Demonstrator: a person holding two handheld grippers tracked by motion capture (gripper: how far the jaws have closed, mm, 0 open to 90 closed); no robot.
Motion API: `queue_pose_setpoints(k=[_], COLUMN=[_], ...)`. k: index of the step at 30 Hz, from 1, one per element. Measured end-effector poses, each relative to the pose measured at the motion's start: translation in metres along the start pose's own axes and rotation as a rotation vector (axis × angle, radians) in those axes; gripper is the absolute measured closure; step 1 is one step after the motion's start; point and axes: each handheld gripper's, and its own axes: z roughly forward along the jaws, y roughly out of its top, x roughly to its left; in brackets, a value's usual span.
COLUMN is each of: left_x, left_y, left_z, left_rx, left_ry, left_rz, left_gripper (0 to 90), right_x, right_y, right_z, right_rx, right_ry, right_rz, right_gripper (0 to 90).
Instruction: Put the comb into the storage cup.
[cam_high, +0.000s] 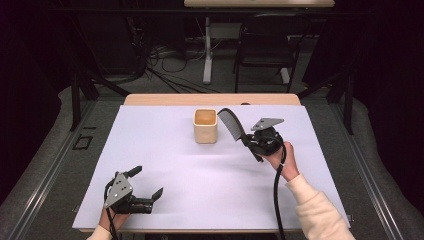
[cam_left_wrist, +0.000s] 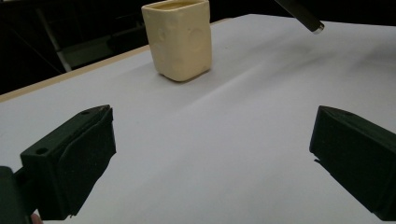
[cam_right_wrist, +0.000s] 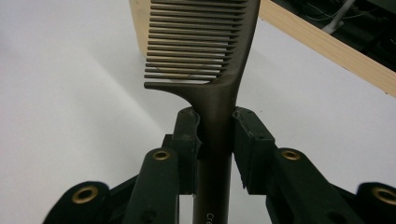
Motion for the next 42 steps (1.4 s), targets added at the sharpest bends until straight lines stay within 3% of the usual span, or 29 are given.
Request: queue_pose_setpoints(k=[21, 42], left_x=[0.000, 0.000], left_y=[0.000, 0.000], left_z=[0.000, 0.000], left_rx=[-0.003, 0.000], left_ry=[-0.001, -0.003], left_rz=[0.003, 0.002], left_gripper=[0.4, 0.5], right_x=[0.001, -0.001], right_y=[0.019, 0.033], right_z=[0.012, 0.018], right_rx=[-0.031, -0.052], right_ry=[0.014, -0.008], right_rz=[-0.005, 0.002], right_gripper=[71.7, 71.7])
